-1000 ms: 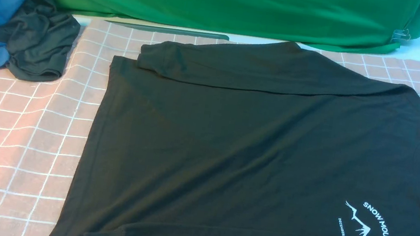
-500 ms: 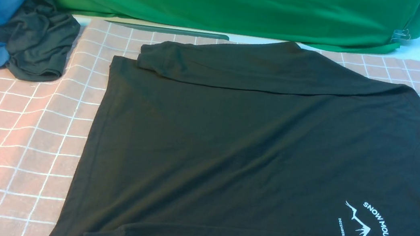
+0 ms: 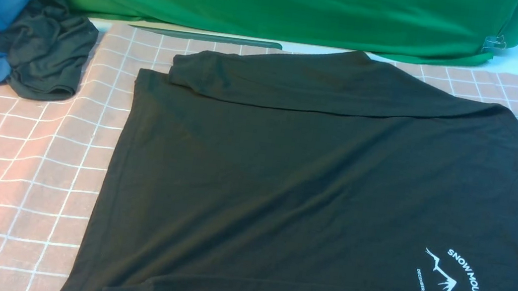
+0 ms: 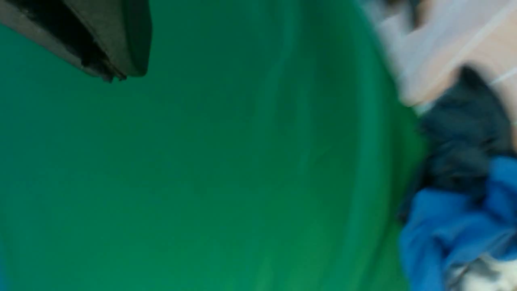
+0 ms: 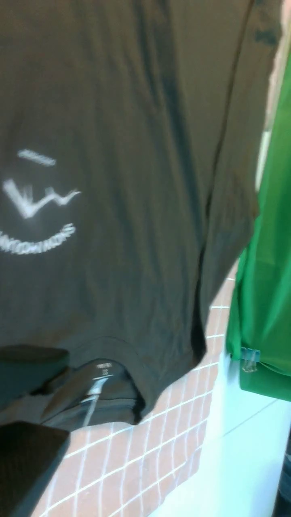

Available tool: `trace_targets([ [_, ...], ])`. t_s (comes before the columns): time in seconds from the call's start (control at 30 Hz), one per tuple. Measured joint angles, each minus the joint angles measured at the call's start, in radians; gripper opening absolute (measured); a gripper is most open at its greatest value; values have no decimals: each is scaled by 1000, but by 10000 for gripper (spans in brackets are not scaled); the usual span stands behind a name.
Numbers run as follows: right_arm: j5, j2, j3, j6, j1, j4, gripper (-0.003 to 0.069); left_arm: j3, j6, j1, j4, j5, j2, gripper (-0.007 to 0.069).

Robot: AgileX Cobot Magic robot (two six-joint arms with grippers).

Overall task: Fold a long-sleeved shirt over a pink coffee tablecloth.
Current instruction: 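Grasp the left edge of the dark T-shirt lying flat on the table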

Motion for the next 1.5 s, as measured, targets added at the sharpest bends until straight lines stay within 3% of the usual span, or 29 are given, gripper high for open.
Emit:
trace_targets([
  [0.07,-147,0,0,169,7,81,247,-8,-143,0,34,-108,0,14],
  [0.1,-172,0,0,186,7,86,247,-11,-152,0,38,-111,0,14],
  [0.13,-277,0,0,349,8,118,247,-62,-205,0,83,-90,0,14],
  [0.27,-414,0,0,511,8,137,247,-264,-247,0,215,146,68,14],
  [0.33,-450,0,0,542,8,139,247,-389,-234,0,275,364,154,14],
  [0.4,-456,0,0,549,8,141,247,-471,-182,0,291,508,230,14],
  [0.5,-483,0,0,571,8,144,247,-639,74,0,242,828,443,14],
  [0.63,-458,0,-32,587,19,145,229,-739,395,0,93,1077,693,14],
  [0.73,-261,24,-166,536,49,138,148,-748,516,-1,23,1179,853,13],
  [0.83,-30,129,-354,358,100,131,50,-745,573,-37,29,1236,1007,13],
  [0.93,159,267,-523,213,152,128,38,-736,553,-145,89,1242,1130,13],
  [1.03,383,448,-687,72,216,125,38,-734,443,-331,215,1232,1210,13],
  [1.13,473,548,-737,0,258,125,38,-734,273,-474,367,1231,1264,13],
  [1.23,500,595,-739,-24,294,127,38,-734,149,-556,472,1229,1303,13],
  [1.5,478,607,-741,-34,327,130,38,-734,135,-569,544,1164,1392,49],
])
